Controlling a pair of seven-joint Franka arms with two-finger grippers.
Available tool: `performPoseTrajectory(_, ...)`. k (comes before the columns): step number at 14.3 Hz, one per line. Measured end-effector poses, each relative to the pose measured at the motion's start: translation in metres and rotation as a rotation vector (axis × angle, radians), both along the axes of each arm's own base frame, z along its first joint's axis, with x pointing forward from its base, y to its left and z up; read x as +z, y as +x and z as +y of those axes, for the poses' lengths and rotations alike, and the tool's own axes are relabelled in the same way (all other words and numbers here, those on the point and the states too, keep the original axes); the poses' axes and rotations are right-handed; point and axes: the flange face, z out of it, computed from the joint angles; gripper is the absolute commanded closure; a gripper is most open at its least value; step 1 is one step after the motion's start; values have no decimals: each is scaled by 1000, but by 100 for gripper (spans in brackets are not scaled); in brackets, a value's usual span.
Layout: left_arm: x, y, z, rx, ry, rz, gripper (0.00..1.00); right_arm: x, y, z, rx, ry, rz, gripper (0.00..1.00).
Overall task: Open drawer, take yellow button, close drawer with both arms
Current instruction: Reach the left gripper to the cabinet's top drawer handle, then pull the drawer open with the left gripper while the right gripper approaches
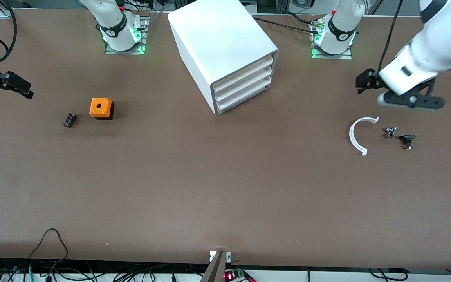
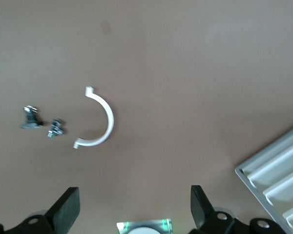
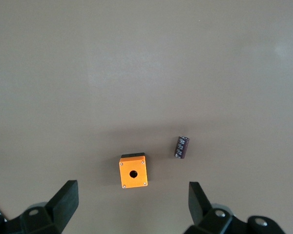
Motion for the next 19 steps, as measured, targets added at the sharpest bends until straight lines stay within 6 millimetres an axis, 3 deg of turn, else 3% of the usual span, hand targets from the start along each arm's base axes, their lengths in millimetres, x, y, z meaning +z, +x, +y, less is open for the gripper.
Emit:
performPoseTrajectory(3,-58,21,0,37,-111,128,0,-7,3,0,1,1,13,0)
performPoseTrajectory(6,-87,30,26,133,-371,245,0,-8,4,0,6,1,16,0)
performPoseTrajectory(8,-113,27,28,144,-590,320,0,-8,4,0,25,1,17,0)
performPoseTrajectory(10,-147,15,10,153,-762,407,0,-8,3,1,36,1,19,0)
performPoseTrajectory(14,-219,-36,-42,95,-944,541,1,-9,3,2,37,1,25,0)
performPoseTrajectory(19,-250,-75,-123,70,-966,506,5,-21,8,10,59,3,54,0)
